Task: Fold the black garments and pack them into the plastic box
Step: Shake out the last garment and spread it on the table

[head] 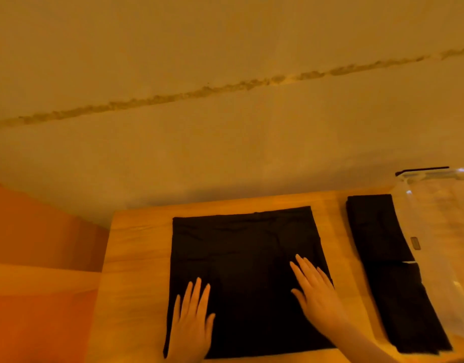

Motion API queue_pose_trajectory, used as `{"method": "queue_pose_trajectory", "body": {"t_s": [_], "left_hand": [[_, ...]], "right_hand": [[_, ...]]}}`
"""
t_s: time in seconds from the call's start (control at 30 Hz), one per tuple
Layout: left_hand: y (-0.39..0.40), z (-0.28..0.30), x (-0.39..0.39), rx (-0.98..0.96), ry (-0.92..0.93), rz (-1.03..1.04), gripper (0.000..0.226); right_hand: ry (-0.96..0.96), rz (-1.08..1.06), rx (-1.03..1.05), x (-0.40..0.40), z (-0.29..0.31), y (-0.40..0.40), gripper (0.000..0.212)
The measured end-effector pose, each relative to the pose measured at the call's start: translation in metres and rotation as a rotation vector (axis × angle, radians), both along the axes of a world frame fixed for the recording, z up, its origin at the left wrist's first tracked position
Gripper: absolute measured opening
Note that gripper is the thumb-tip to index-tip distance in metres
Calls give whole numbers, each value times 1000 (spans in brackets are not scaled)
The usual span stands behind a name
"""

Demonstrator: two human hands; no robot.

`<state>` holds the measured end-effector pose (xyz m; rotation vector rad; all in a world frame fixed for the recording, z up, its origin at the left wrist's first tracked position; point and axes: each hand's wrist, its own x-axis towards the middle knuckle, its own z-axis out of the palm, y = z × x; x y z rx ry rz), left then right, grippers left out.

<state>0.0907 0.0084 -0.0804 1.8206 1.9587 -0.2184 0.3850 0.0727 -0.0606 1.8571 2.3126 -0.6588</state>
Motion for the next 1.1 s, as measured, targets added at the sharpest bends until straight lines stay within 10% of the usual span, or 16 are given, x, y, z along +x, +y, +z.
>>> {"method": "queue_pose_trajectory", "body": {"t_s": [0.37, 0.63, 1.1], "left_hand": [[0, -6, -30, 70, 127, 46, 68], [139, 9, 22, 122, 125, -303, 56], [142, -21, -23, 221, 150, 14, 65]], "right_hand": [[-146, -148, -19, 43, -10, -4, 92], [-140, 53, 29, -35, -10, 111, 62], [-215, -45, 157, 35, -36, 133, 68]]}}
